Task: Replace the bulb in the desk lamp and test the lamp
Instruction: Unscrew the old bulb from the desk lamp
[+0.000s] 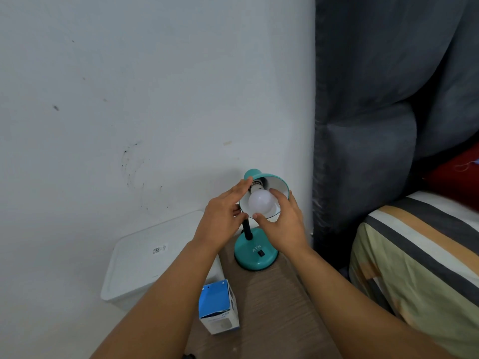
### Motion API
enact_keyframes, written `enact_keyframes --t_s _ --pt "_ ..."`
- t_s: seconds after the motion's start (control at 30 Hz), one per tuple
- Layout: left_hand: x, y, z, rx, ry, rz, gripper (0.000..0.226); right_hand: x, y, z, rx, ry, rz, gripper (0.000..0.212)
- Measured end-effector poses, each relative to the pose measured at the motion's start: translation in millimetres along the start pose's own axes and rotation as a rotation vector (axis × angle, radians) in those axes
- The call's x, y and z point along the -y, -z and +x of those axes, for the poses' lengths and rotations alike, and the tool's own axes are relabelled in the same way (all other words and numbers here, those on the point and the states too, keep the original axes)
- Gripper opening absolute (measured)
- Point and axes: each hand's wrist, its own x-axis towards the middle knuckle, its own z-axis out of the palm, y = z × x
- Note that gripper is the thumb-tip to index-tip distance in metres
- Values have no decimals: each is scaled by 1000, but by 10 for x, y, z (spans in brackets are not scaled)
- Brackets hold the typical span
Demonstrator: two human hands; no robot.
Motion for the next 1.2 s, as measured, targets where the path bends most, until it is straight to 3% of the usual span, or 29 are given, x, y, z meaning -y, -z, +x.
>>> enact_keyframes --t_s 0.07,0.17,0.37,0.57,0.8,1.03,1.2 --pt "-11 -12 1 -5 -6 -6 88 16 -4 2 4 -89 46 84" --pt "-20 -18 3 -6 -5 2 85 53 -7 8 27 -144 71 78" --pt "-4 1 -8 -2 6 14 91 28 39 19 19 -29 -46 71" --pt "-10 -20 3 -5 -11 23 90 68 19 8 56 -171 129 68" --pt "-17 -7 -22 0 -7 51 95 92 68 -5 42 -97 -145 70" --pt "-36 -18 0 -6 -13 38 96 138 69 -39 74 -212 68 68" --pt "1 -9 -4 0 -1 25 96 193 90 -27 44 -157 -106 65"
